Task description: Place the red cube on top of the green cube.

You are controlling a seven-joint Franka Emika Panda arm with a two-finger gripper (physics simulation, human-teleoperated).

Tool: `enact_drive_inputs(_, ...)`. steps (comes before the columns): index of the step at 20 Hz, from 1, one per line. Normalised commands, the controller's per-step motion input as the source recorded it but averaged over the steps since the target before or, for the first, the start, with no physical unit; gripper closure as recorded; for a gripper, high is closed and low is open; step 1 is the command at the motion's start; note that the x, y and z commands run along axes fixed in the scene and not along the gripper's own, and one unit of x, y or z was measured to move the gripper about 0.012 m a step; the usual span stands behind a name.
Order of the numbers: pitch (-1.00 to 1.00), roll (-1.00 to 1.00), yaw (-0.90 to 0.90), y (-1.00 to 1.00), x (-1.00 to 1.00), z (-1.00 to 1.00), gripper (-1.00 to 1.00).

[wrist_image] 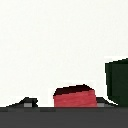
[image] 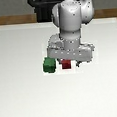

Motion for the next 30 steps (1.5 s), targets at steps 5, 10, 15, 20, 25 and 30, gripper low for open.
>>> enact_drive_inputs(5,0.0,0.0,0.0,0.0,0.0,0.2,1.0)
enact_drive_inputs(10,0.0,0.0,0.0,0.0,0.0,0.6,1.0)
enact_drive_inputs(15,0.0,0.0,0.0,0.0,0.0,1.0,1.0)
enact_drive_inputs(20,0.0,0.0,0.0,-0.1,0.0,1.0,1.0)
enact_drive_inputs(25,0.0,0.0,0.0,-0.6,0.0,0.0,1.0)
enact_drive_inputs(30,0.0,0.0,0.0,-0.6,0.2,0.0,1.0)
